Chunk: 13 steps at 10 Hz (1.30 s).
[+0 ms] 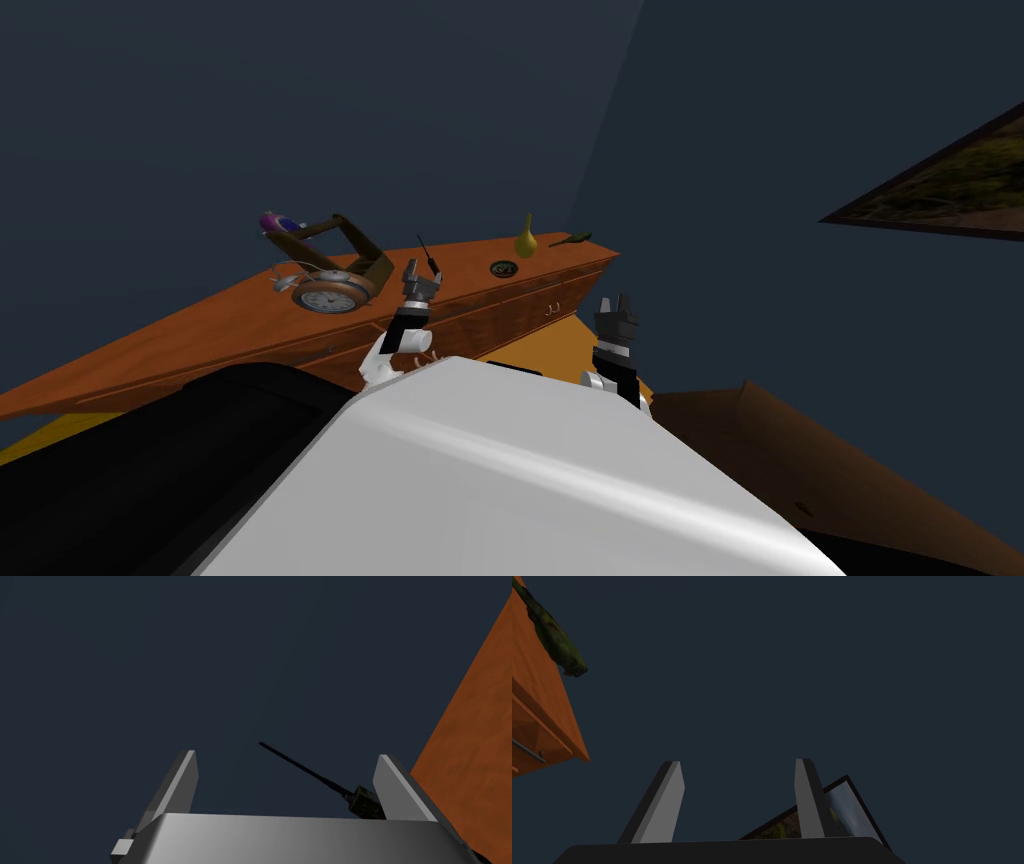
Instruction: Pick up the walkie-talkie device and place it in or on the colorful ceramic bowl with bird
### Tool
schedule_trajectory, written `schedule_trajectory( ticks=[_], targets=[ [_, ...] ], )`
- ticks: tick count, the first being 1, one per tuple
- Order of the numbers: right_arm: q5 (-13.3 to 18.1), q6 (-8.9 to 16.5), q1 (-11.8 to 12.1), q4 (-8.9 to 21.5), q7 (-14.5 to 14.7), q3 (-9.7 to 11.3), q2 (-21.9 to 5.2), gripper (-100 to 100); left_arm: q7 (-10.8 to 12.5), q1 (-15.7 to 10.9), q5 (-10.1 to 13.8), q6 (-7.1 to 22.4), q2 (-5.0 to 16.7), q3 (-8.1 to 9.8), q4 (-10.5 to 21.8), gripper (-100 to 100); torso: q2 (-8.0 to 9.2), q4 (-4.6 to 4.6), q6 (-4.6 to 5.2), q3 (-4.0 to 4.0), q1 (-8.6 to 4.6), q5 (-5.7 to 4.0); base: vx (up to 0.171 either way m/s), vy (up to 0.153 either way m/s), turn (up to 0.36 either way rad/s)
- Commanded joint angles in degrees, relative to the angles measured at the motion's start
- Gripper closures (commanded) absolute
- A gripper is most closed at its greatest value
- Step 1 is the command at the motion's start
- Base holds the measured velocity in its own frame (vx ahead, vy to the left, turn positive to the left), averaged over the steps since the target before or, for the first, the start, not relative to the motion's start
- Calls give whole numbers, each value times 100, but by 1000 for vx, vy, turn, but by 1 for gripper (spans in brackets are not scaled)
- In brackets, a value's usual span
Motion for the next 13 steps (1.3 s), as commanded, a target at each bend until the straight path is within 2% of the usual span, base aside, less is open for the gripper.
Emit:
schedule_trajectory(
  ticks=[1,3,4,6,7,9,10,11,12,13],
  targets=[
    [0,0,0,0,0,0,0,0,173,21,156,128,95,121,40,-100,0,0,0,0,0,0,59,-108,21],
    [0,0,0,0,0,0,0,0,521,-18,529,458,377,457,316,-100,12,2,0,6,9,1,55,-111,35],
    [0,0,0,0,0,0,0,0,595,-18,609,505,377,469,316,-100,10,2,0,6,3,-1,52,-89,20],
    [0,0,-1,0,0,0,0,0,947,-67,994,918,678,831,627,-100,11,2,0,6,10,2,67,-127,28],
    [0,0,0,0,0,0,0,0,1019,-67,1088,927,678,831,627,-100,6,1,-1,3,-3,-2,59,-100,35],
    [0,0,0,0,0,0,0,0,1391,-130,1478,1299,993,1198,973,-100,5,1,0,3,9,1,76,-123,26],
    [0,0,0,0,0,0,0,0,1431,-130,1584,1392,993,1198,973,-100,2,0,0,1,-1,-1,55,-101,25],
    [0,0,-1,0,0,0,0,0,1629,-167,1784,1586,1154,1380,1157,-100,9,1,1,4,9,0,60,-94,19],
    [0,0,0,0,0,0,0,0,1629,-167,1836,1639,1154,1380,1157,-100,9,2,0,5,11,1,48,-70,17],
    [0,0,-1,0,0,-1,-1,0,1820,-208,2047,1887,1315,1561,1347,-100,13,2,1,7,21,3,43,-64,16]
  ],
)
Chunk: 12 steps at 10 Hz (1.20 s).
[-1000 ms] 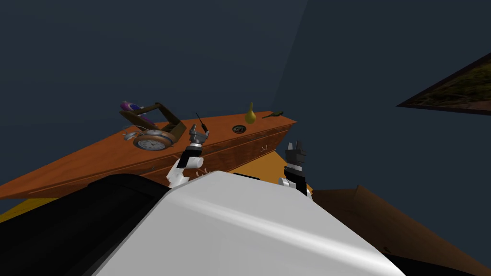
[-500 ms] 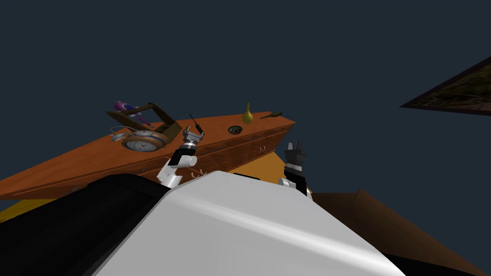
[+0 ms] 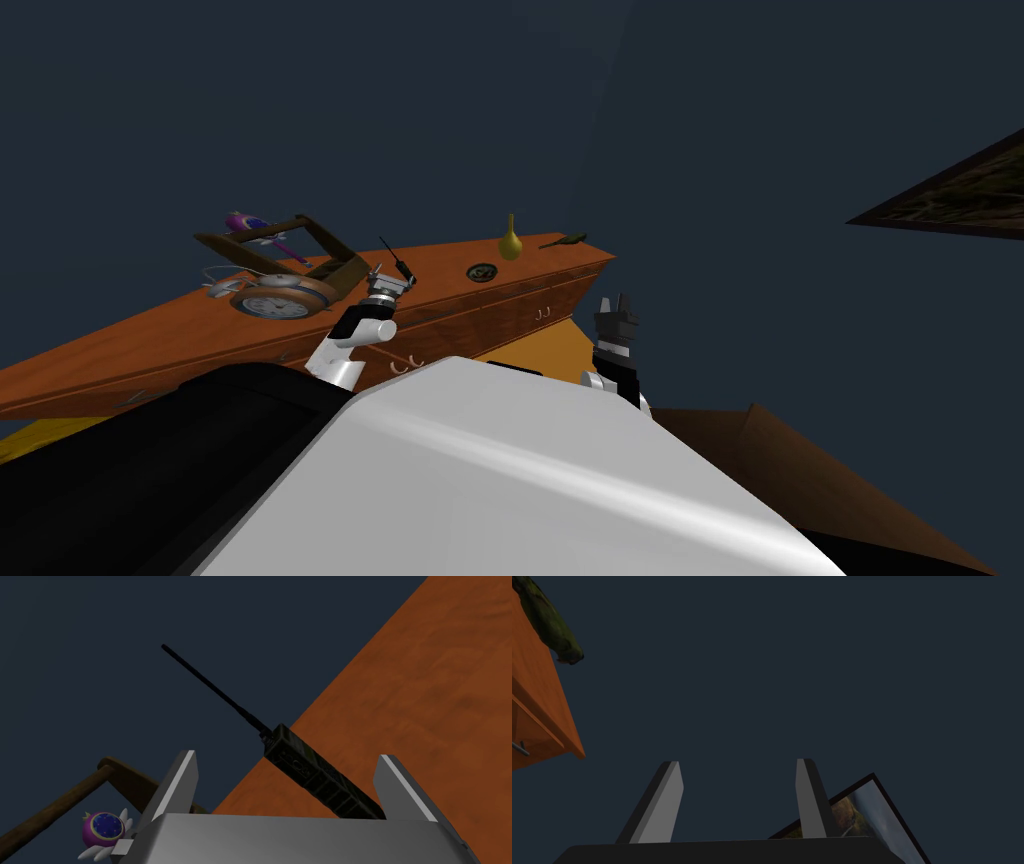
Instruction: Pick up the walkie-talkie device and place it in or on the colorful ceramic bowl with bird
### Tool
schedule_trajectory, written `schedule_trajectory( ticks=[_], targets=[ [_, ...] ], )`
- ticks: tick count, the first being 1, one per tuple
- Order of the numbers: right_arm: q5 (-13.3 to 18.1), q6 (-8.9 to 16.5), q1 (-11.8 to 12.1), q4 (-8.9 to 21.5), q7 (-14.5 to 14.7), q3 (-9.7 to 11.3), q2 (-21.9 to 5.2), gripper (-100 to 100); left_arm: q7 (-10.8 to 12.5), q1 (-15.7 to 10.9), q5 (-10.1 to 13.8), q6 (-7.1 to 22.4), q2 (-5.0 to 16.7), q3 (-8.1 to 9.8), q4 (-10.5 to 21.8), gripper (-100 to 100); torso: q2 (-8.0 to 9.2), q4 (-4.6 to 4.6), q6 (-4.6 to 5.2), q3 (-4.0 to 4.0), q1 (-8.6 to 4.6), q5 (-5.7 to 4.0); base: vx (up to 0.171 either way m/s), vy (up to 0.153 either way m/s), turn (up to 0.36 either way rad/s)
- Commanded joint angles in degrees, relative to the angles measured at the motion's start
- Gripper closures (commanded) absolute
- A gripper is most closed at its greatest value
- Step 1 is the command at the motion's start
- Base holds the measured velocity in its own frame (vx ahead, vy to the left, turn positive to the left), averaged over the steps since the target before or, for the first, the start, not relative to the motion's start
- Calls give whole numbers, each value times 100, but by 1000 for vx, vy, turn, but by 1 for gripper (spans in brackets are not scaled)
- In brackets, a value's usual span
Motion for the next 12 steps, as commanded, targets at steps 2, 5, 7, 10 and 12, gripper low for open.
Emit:
schedule_trajectory(
  ticks=[2,5,7,10,12],
  targets=[
    [0,0,0,0,0,0,0,0,305,-47,394,340,261,231,368,-100,1,0,0,0,3,1,53,-72,15],
    [0,0,0,0,0,0,0,0,642,-143,858,802,588,577,773,-100,-5,-2,1,-4,-11,-2,66,-103,21],
    [0,0,0,0,0,0,0,0,795,-195,1130,1084,752,744,980,-100,-1,-1,1,-1,-2,0,49,-78,13],
    [0,0,0,0,0,0,0,0,938,-249,1384,1435,915,905,1188,-100,-1,0,0,-1,0,1,45,-61,14],
    [0,0,0,0,0,0,0,0,1069,-304,1615,1713,1077,1060,1398,-100,0,0,0,0,5,1,46,-52,13]
  ],
)
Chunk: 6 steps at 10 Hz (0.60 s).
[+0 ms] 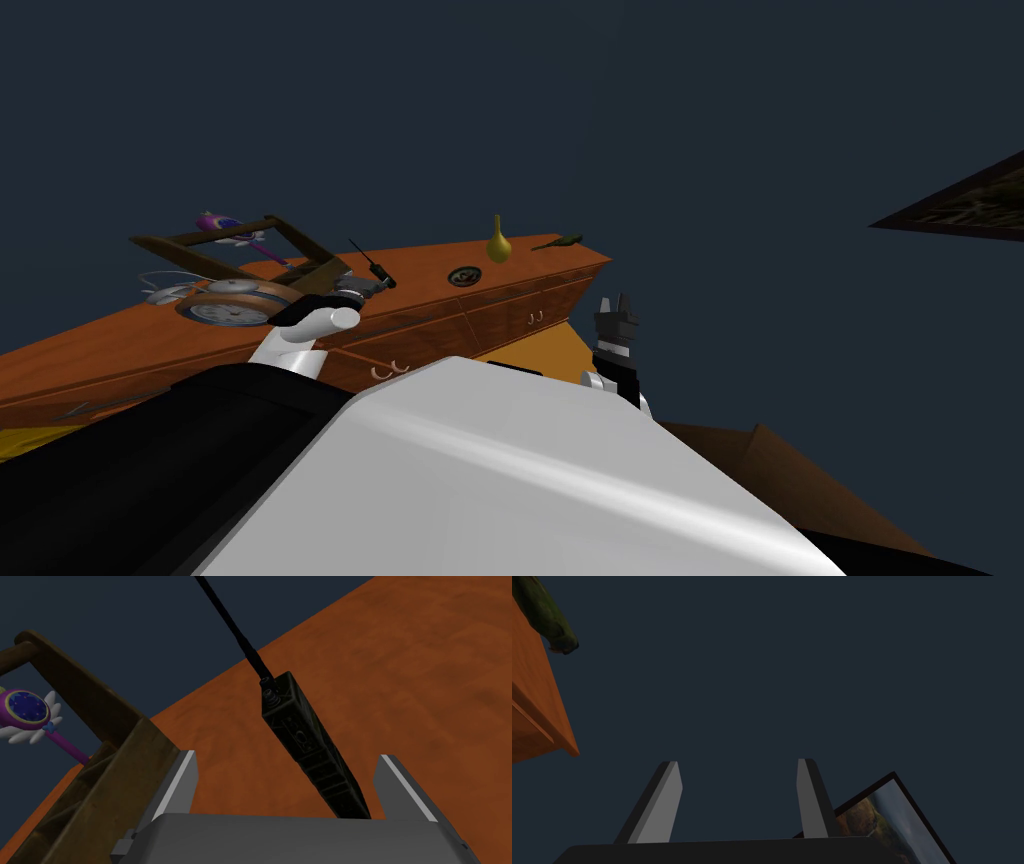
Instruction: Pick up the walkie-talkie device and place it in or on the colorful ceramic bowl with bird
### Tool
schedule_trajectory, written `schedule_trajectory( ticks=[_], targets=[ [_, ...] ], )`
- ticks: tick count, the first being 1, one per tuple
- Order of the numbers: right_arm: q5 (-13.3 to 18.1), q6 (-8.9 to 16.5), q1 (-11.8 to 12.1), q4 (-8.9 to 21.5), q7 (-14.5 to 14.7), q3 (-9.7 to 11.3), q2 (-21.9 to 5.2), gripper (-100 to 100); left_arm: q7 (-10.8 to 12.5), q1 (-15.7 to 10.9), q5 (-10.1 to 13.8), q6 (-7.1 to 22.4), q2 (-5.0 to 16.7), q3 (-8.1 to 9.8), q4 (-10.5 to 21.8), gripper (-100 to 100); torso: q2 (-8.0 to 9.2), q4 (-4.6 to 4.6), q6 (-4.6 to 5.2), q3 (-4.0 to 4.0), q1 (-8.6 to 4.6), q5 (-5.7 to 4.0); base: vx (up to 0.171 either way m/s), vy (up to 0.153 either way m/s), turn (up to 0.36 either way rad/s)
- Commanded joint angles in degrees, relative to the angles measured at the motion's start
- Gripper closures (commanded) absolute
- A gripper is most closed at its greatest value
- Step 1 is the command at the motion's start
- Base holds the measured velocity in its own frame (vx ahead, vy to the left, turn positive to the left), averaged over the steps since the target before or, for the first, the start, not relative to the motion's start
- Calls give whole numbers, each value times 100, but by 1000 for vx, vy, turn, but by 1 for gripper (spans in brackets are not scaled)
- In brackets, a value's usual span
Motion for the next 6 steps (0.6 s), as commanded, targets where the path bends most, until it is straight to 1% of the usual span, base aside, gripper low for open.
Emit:
schedule_trajectory(
  ticks=[1,2,3,4,5,6],
  targets=[
    [0,0,0,0,0,0,0,0,146,-43,260,286,177,189,208,-100,0,0,0,0,0,0,42,-59,10],
    [0,0,0,0,0,0,0,0,146,-43,260,379,177,189,208,-100,0,0,-1,1,-3,-1,33,-54,10],
    [0,0,0,0,0,0,0,0,255,-101,475,610,337,330,415,-100,4,1,0,2,-2,-1,37,-57,7],
    [0,0,0,0,0,0,0,0,255,-101,475,652,337,330,415,-100,4,1,-2,2,-2,-1,35,-42,15],
    [0,0,0,0,0,0,0,0,353,-158,680,866,492,465,619,-100,4,1,0,2,2,0,44,-48,6],
    [0,0,0,0,0,0,0,0,353,-158,680,921,492,465,619,-100,1,0,0,1,1,0,38,-40,7]
  ],
)
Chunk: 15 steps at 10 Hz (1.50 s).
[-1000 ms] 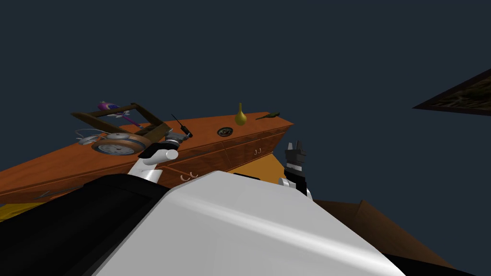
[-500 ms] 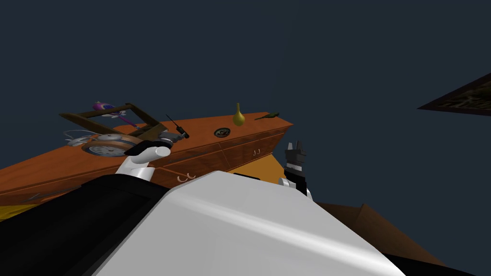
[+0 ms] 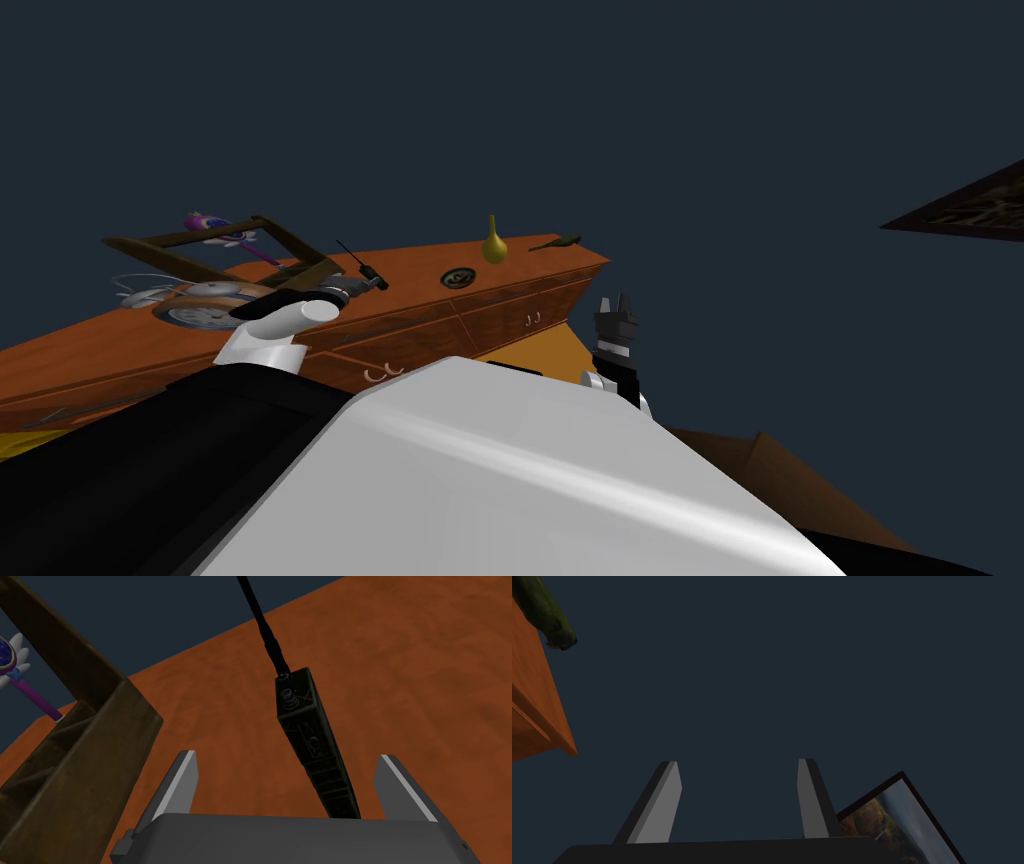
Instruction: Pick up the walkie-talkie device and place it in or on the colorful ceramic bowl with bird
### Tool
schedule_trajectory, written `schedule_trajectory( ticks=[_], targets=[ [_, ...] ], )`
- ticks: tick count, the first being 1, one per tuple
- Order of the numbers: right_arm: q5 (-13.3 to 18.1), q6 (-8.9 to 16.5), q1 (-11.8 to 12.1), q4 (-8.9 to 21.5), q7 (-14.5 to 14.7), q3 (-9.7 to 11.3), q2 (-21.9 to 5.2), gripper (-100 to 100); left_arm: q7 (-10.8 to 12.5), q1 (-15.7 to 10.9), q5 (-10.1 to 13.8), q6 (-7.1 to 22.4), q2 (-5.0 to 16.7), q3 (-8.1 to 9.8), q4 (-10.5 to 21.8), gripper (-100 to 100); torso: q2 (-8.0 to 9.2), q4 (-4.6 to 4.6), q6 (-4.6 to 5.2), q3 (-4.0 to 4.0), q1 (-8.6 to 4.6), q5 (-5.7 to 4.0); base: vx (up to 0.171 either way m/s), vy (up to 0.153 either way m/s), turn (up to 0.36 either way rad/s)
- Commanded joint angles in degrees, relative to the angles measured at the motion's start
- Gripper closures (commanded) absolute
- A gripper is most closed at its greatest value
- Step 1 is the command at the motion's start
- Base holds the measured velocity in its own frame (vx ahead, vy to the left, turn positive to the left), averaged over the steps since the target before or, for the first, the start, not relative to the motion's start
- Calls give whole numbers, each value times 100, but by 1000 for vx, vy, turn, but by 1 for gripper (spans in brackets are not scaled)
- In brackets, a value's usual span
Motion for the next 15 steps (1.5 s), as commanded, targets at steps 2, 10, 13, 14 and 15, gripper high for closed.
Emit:
schedule_trajectory(
  ticks=[2,10,13,14,15],
  targets=[
    [0,0,0,0,0,0,0,0,90,-53,256,305,182,136,245,-100,0,0,0,0,0,0,36,-38,8],
    [0,0,0,0,0,0,0,0,403,-312,1061,1439,860,648,1102,-100,2,1,0,1,2,1,39,-38,7],
    [0,0,0,0,0,0,0,0,505,-426,1382,1923,1175,850,1468,-100,2,0,0,1,6,2,34,-25,7],
    [0,0,0,0,0,0,0,0,527,-454,1459,2044,1256,898,1559,-100,2,0,0,1,5,2,31,-24,5],
    [0,0,0,0,0,0,0,0,544,-478,1522,2142,1322,937,1633,-100,3,1,0,2,6,2,31,-21,6]
  ],
)
